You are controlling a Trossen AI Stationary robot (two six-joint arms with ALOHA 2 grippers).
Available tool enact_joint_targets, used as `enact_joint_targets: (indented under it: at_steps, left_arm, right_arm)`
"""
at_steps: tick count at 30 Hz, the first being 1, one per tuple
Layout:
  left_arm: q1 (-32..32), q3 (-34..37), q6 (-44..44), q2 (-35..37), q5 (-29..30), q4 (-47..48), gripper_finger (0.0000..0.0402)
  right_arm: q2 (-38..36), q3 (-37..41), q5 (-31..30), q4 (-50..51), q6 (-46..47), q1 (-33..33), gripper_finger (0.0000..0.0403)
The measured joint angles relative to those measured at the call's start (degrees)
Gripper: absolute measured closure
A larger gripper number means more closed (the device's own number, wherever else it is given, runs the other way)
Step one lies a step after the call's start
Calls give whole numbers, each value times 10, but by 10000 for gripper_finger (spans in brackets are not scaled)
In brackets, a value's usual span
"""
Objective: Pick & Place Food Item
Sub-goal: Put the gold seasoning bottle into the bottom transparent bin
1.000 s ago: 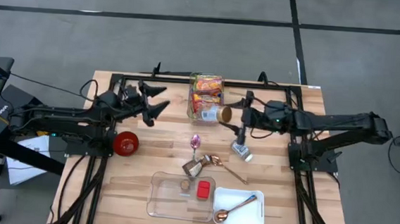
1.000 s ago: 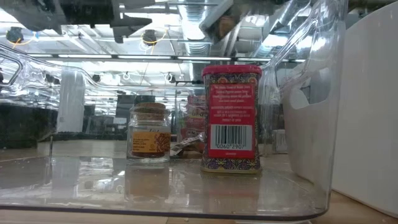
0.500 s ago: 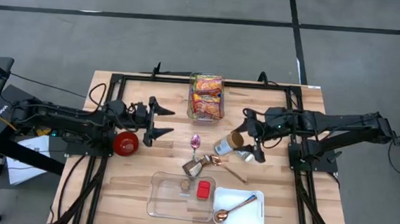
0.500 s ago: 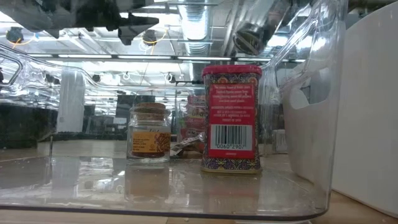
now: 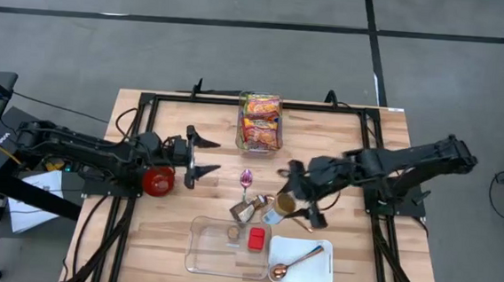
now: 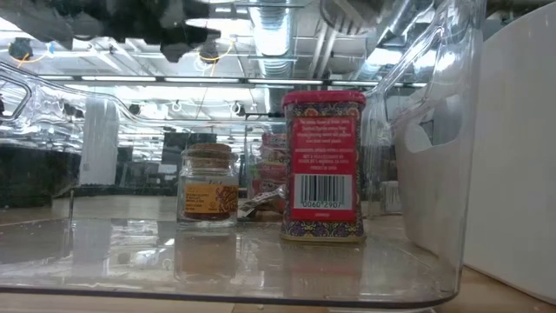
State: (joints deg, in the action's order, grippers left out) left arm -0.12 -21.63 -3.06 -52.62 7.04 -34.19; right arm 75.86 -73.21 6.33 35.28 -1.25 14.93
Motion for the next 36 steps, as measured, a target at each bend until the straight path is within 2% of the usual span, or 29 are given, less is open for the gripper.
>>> enact_joint_targets:
  at_steps: [10,14,17,24,30,36]
  left_arm:
    - [0,0,-1,0,158,26,100]
    - [0,0,4,0,200,36,100]
    - [0,0,17,0,209,45,100]
    - [0,0,64,0,209,72,100]
    - [0,0,70,0,208,86,100]
    - [0,0,70,0,208,83,100]
  right_arm:
    - [207,-234,27,99,-64,19,134]
    - [276,-315,31,138,-69,28,134]
    - [317,-358,49,144,-69,36,134]
    - [373,-408,57,152,-75,58,134]
    - [396,-408,51,147,-49,79,134]
    - [397,-407,11,140,-21,107,134]
